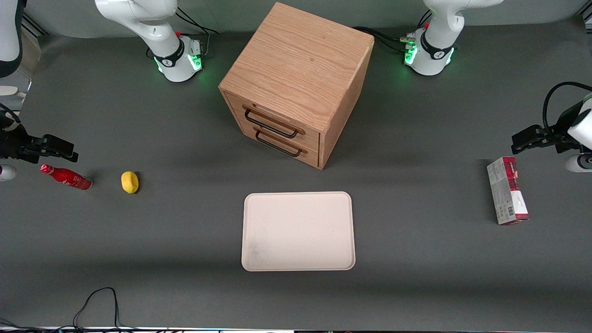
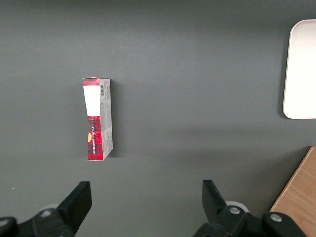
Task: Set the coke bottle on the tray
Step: 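Move the right gripper down toward the red Coca-Cola bottle lying on the table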
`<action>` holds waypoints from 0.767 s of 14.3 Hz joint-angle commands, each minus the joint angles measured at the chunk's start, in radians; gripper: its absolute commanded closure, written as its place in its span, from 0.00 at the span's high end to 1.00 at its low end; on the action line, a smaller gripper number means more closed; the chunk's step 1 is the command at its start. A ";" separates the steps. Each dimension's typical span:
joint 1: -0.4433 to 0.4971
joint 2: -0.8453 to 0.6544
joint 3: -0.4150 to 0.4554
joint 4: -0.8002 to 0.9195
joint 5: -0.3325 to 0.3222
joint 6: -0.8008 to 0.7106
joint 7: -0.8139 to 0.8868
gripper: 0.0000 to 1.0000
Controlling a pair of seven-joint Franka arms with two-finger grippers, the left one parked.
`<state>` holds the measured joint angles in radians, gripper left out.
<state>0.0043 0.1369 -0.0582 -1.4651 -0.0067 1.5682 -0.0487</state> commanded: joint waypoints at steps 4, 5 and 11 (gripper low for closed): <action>0.008 -0.010 -0.006 0.003 -0.016 -0.016 0.015 1.00; 0.002 -0.010 -0.008 0.002 -0.016 -0.016 0.009 1.00; -0.030 0.015 -0.214 -0.006 -0.003 0.015 -0.302 1.00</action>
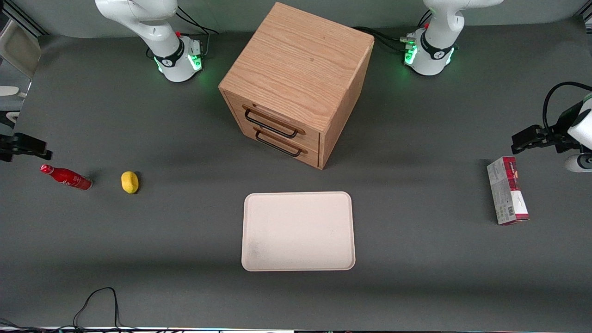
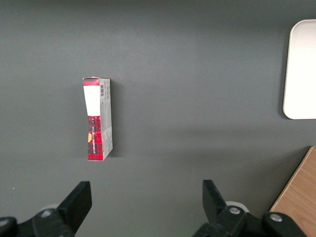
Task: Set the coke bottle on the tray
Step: 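Move the right gripper down toward the red Coca-Cola bottle lying on the table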
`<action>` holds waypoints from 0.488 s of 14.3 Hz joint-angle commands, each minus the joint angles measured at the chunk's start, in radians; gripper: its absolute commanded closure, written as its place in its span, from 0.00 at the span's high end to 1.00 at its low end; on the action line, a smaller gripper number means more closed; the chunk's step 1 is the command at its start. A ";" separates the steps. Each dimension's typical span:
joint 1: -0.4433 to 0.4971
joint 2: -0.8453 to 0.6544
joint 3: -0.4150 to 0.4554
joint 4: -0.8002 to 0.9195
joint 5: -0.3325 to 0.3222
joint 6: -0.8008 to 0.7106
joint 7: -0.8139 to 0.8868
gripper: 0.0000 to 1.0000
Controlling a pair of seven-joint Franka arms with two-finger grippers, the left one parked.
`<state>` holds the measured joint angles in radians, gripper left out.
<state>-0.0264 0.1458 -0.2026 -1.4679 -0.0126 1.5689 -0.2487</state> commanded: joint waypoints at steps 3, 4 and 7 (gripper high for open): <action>-0.012 0.034 -0.207 -0.002 0.020 0.084 -0.309 1.00; -0.035 0.044 -0.242 -0.003 0.052 0.104 -0.367 1.00; -0.095 0.052 -0.258 -0.064 0.126 0.144 -0.449 1.00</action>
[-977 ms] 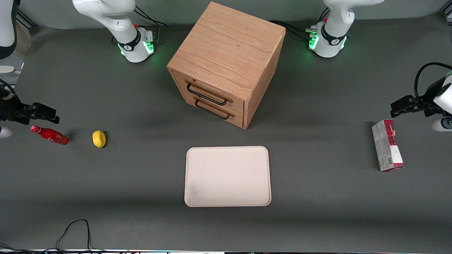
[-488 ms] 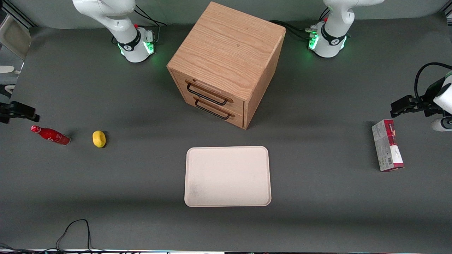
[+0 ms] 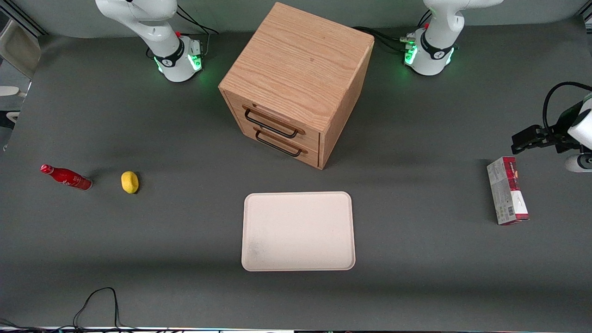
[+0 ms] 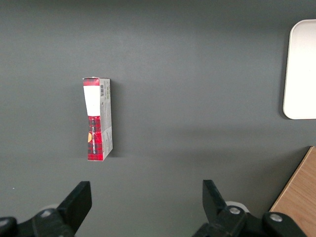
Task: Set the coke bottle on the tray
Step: 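Move the right gripper down toward the red Coca-Cola bottle lying on the table, then close the right gripper around the bottle's body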
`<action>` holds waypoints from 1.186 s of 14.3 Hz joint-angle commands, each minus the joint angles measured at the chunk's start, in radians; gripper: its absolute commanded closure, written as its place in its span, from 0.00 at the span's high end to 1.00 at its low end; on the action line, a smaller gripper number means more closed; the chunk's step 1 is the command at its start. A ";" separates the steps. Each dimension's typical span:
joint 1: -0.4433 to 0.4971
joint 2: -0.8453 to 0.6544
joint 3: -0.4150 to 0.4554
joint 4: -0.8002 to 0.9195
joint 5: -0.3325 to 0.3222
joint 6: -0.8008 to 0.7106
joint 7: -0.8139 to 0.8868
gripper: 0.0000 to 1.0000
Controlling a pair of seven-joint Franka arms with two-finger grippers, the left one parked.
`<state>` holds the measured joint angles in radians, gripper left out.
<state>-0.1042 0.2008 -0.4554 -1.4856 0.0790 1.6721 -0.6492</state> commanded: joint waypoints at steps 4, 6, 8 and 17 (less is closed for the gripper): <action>-0.011 -0.061 -0.009 -0.188 0.033 0.127 -0.050 1.00; -0.009 -0.060 -0.009 -0.255 0.031 0.194 -0.050 1.00; -0.006 -0.058 -0.009 -0.335 0.033 0.285 -0.052 1.00; -0.008 0.017 -0.002 -0.533 0.048 0.554 -0.056 1.00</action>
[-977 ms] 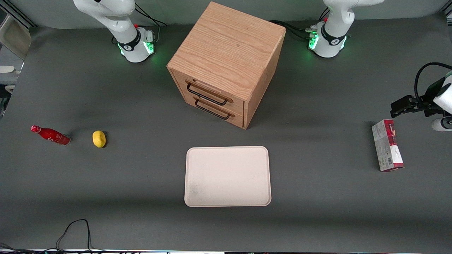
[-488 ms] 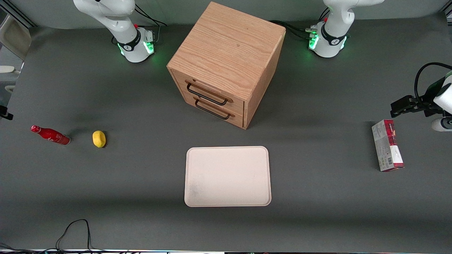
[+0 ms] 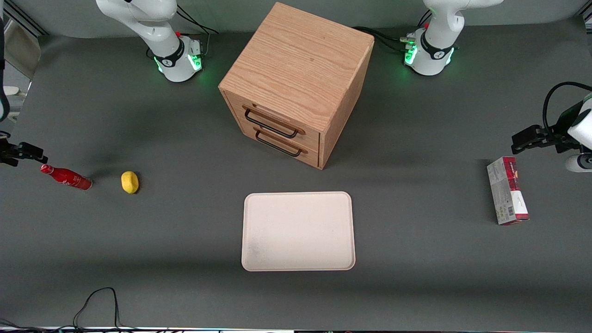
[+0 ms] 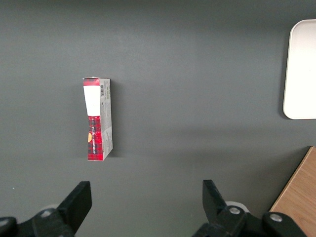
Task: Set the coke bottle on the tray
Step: 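Close the right gripper around the bottle's body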
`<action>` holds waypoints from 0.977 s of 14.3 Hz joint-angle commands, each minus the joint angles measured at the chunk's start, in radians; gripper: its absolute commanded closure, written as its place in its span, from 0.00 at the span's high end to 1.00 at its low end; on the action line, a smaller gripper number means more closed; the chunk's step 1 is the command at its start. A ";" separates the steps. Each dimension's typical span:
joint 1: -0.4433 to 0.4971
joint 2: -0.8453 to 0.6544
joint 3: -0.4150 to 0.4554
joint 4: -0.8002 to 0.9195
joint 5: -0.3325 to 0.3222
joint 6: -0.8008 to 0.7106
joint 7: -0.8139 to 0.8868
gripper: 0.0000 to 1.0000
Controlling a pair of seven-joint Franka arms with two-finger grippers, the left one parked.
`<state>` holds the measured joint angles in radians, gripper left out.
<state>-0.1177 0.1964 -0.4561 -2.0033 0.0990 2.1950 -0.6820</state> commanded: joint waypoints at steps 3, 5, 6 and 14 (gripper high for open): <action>0.007 0.079 -0.001 -0.003 0.085 0.064 -0.074 1.00; 0.007 0.135 0.001 0.043 0.085 0.065 -0.074 1.00; 0.007 0.147 0.001 0.056 0.085 0.065 -0.077 1.00; 0.013 0.136 0.002 0.052 0.085 0.042 -0.077 0.69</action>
<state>-0.1142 0.3358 -0.4478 -1.9614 0.1539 2.2578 -0.7232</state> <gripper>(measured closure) 0.057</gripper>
